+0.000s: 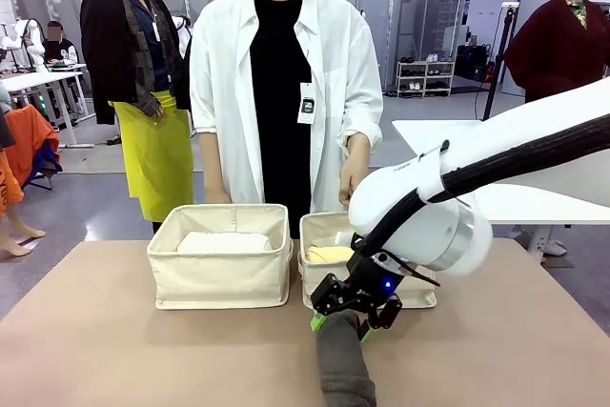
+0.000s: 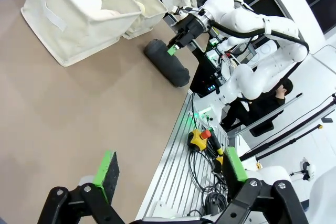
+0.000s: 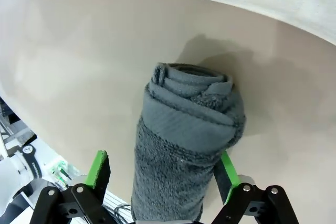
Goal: Divide the towels into two baskets.
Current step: Pick up one hotel-folded towel from the bottom of the table and place it in the Fabric basket indicated by the person.
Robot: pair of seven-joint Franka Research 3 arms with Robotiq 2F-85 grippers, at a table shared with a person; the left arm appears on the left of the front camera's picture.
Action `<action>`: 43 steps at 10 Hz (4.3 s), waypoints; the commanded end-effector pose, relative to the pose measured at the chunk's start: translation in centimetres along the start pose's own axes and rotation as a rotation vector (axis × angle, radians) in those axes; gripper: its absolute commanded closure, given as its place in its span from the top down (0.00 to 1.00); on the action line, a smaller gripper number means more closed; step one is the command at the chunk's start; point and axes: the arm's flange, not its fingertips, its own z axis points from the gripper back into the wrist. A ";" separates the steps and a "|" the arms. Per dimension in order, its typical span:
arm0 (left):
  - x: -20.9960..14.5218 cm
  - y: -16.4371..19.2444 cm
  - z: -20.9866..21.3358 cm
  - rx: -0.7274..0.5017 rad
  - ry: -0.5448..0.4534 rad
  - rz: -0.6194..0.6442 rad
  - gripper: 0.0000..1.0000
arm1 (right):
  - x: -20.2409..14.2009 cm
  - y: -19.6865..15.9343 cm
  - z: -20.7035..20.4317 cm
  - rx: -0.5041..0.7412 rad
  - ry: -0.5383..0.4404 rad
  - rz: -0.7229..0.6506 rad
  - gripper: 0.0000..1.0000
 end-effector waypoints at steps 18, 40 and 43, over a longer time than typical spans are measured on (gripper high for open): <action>-0.2 -0.6 0.0 -0.003 -0.010 0.003 1.00 | -1.6 8.1 15.8 -0.406 0.233 0.874 0.04; -0.2 -0.6 0.0 -0.003 -0.010 0.003 1.00 | 19.3 6.2 9.7 -0.632 0.377 1.492 0.41; -0.2 -0.6 0.0 -0.003 -0.010 0.003 1.00 | 20.3 5.2 9.0 -0.609 0.381 1.469 0.85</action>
